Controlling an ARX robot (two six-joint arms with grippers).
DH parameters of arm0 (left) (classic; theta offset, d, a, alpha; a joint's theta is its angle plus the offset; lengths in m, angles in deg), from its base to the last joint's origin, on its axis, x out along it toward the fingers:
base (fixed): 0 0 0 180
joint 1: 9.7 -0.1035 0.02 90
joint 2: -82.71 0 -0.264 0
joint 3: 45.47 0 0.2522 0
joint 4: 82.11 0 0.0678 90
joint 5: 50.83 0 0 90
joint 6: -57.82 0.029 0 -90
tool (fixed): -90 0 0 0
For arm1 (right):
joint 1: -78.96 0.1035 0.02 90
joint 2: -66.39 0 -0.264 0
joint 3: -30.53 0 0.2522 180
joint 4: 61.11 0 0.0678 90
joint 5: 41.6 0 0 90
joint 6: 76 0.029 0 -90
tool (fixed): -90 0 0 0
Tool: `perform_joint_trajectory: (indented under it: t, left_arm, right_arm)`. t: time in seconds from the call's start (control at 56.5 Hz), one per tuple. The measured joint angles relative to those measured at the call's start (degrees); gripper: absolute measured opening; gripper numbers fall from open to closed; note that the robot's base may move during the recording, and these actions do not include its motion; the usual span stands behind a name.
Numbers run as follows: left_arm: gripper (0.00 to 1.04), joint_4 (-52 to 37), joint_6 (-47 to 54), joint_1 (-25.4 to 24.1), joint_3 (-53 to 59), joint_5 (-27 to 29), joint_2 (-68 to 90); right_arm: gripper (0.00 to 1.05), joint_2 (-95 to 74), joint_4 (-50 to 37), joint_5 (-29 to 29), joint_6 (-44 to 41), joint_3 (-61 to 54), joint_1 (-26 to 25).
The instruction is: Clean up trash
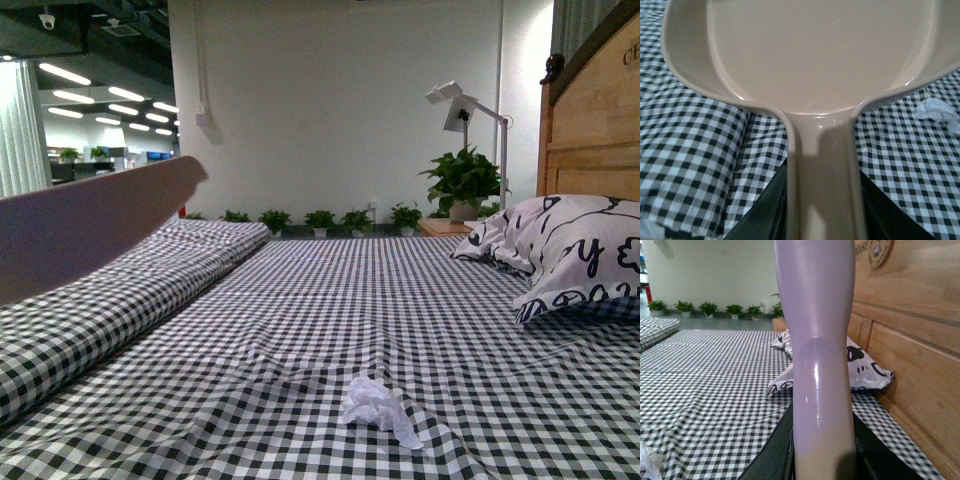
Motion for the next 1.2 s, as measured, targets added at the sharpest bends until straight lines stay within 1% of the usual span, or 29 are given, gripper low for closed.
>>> perform_joint_trajectory:
  t: [0.159, 0.248, 0.354, 0.478, 0.655, 0.85, 0.992, 1.205]
  left_arm:
    - [0.27, 0.35, 12.28, 0.42, -3.91, -7.43, 8.68]
    - [0.27, 1.57, 16.94, 1.42, -5.14, -10.64, 11.87]
    - [0.27, 5.29, 22.56, 2.67, -6.05, -13.75, 14.75]
    - [0.27, 11.34, 31.71, 3.28, -6.54, -17.05, 19.19]
    - [0.27, 15.56, 35.87, 2.56, -8.0, -19.82, 22.01]
    - [0.27, 22.67, 42.47, 1.14, -8.79, -20.85, 23.21]
    - [0.27, 22.21, 45.57, 0.02, -8.76, -20.63, 24.3]
    - [0.27, 19.85, 46.86, -0.33, -8.76, -20.87, 26.75]
  right_arm:
    - [0.19, -0.09, 0.0, -0.5, 0.02, 0.0, -0.09]
    - [0.19, -0.07, -0.02, -0.33, 0.02, 0.0, -0.09]
    - [0.19, -0.07, 0.0, -0.31, 0.02, 0.0, -0.09]
    - [0.19, -0.09, 0.0, -0.39, 0.02, 0.0, -0.11]
    - [0.19, -0.09, 0.0, -0.35, 0.02, 0.0, -0.09]
    - [0.19, -0.09, 0.0, -0.35, 0.02, 0.0, -0.09]
    - [0.19, -0.09, 0.0, -0.35, 0.02, 0.0, -0.09]
    - [0.19, -0.09, 0.0, -0.35, 0.02, 0.0, -0.09]
